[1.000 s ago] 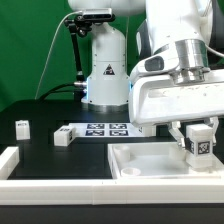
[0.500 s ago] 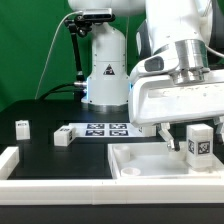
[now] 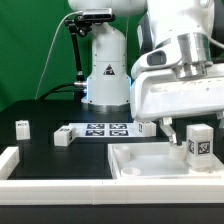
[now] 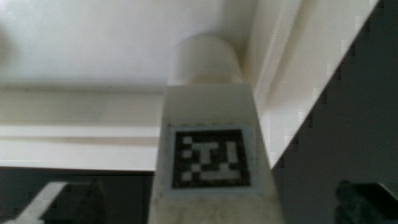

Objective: Assemble one leg

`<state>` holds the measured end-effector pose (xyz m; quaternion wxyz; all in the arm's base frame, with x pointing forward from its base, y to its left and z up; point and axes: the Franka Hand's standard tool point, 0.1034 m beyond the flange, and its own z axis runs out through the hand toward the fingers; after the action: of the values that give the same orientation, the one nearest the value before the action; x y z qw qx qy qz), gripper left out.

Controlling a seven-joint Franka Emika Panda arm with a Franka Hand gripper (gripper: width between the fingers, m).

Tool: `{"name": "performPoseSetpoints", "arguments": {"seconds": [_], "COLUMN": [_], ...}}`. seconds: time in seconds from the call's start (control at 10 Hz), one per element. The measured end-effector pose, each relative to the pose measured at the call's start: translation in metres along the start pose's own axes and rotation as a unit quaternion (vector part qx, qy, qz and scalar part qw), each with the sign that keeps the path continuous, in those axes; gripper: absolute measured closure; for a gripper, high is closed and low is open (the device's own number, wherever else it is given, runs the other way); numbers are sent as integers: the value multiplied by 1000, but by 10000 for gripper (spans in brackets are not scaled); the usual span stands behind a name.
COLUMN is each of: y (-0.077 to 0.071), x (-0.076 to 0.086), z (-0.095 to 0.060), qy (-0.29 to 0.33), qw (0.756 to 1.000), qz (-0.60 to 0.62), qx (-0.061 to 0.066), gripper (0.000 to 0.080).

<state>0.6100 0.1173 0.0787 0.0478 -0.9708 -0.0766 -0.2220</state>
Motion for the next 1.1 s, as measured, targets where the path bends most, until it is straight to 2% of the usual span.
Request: {"name": "performPoseSetpoints", "arguments": {"seconds": [0.3,0.4,0.5,0.7,0.9,1.0,1.1], "y": [2,6,7,9,11,11,11], "x": [8,5,0,6,8,7,8], "z": [-2,1,3,1,2,2,2], "qy": [-18,-48,-107,-188,-177,-177,-177], "qw": [1000,999,994,981,984,983,983], "qz": [3,6,10,16,18,17,17], "qx": [4,8,19,35,32,32,32], "gripper": [151,151,151,151,151,263,263]}}
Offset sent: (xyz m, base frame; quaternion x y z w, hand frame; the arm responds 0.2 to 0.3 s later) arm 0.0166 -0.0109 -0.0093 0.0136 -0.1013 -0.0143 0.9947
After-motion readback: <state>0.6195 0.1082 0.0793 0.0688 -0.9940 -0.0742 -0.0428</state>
